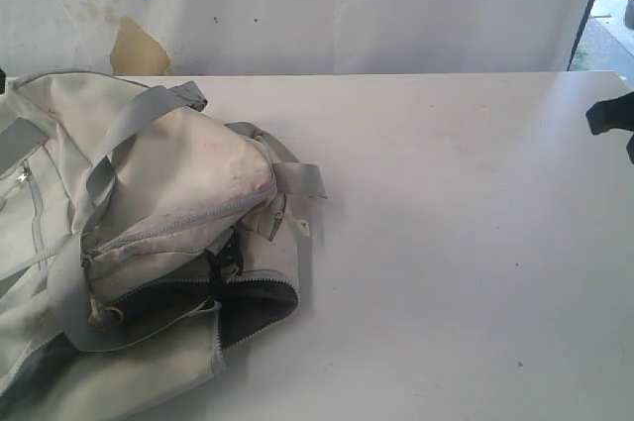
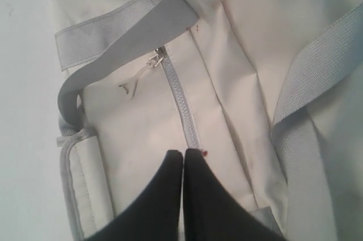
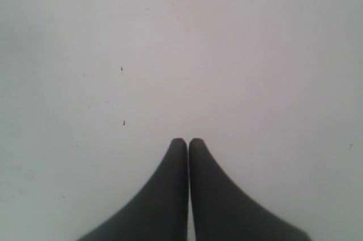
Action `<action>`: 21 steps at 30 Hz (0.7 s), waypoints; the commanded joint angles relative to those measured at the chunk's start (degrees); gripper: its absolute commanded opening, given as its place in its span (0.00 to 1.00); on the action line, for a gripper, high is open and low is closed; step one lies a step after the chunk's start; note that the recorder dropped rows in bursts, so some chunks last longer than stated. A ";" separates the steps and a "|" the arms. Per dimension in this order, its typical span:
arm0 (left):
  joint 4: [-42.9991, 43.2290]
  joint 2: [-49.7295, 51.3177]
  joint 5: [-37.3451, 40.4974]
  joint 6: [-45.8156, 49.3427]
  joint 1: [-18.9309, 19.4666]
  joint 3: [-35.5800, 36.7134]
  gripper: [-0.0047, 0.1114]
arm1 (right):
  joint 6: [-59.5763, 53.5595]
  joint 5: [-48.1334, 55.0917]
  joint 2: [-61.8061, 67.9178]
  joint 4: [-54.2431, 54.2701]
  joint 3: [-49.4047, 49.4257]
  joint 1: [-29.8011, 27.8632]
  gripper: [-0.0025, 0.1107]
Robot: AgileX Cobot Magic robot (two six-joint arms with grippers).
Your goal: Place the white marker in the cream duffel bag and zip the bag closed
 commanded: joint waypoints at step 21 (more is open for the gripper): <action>7.01 -40.00 -1.72 1.21 -1.99 15.30 0.04 | 2.32 -3.37 -37.75 -3.31 12.37 -0.28 0.02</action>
